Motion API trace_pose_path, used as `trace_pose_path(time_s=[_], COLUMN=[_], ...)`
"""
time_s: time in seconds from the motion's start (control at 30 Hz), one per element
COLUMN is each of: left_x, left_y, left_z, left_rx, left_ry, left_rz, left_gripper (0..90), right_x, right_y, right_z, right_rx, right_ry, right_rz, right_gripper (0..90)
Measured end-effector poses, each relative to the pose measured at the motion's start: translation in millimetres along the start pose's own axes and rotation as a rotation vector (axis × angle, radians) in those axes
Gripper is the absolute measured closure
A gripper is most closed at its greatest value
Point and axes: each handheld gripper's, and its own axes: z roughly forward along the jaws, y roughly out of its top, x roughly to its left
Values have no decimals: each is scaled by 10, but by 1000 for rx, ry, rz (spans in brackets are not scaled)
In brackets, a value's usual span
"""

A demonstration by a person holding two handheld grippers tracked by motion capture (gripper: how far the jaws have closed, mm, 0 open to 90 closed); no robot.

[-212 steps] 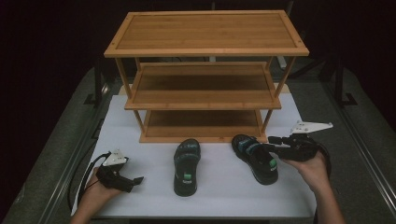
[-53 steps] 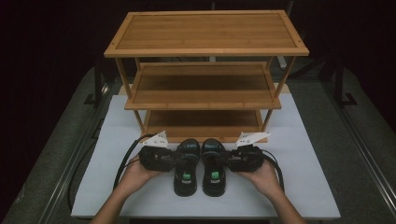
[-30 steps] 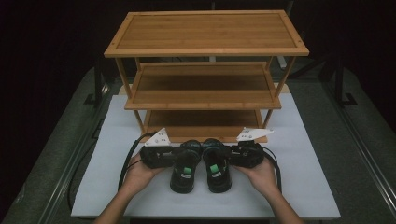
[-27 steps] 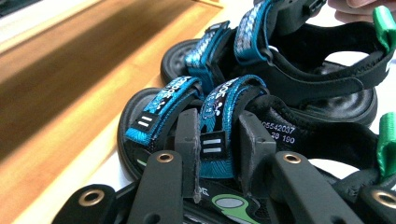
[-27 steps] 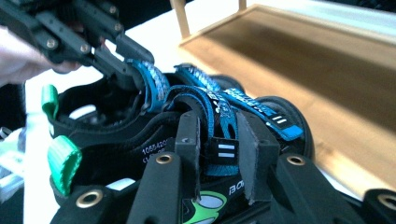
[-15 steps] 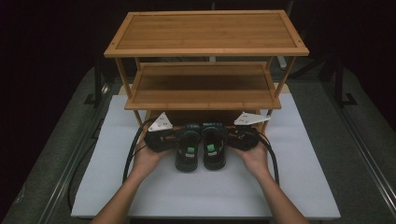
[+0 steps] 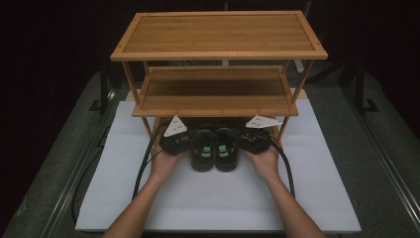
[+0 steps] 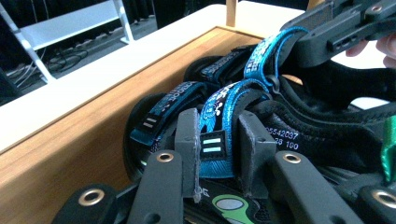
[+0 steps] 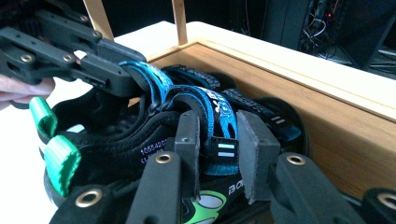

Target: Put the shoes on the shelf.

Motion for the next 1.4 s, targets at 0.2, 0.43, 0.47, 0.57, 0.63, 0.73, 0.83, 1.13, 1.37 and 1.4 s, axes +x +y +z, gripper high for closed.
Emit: trace_pose_path(time_s=[0.2,0.43,0.47,0.57,0.63,0.73,0.83,1.13,1.37,1.4], left_x=[-9,-13,-7,-4,2,-7,-24,-113,-217,-223], left_y=[-34,-53,-52,-39,-22,10,28,-123,-362,-369], left_z=[-6,-19,-18,-32,-60,-160,-264,-549,-528,-499], left_rx=[28,33,30,19,20,27,49,100,171,181], left_ry=[-42,-70,-69,-71,-69,-80,-89,-78,-63,-66], left_rz=[-3,-3,-8,-28,-26,-49,-60,-67,-61,-56], left_gripper=[722,713,707,641,549,471,382,186,82,70], right_x=[11,58,54,56,53,74,98,176,285,283], right_y=[-35,-47,-46,-30,-10,26,36,-140,-395,-407], right_z=[-13,-40,-36,-50,-87,-172,-260,-624,-630,-612], right_rx=[47,70,69,67,61,53,55,76,164,172], right_ry=[25,16,19,20,25,27,25,-10,-26,-26], right_rz=[-26,-59,-53,-42,-24,-15,-12,13,11,18], right_gripper=[704,696,687,615,559,516,473,367,250,209])
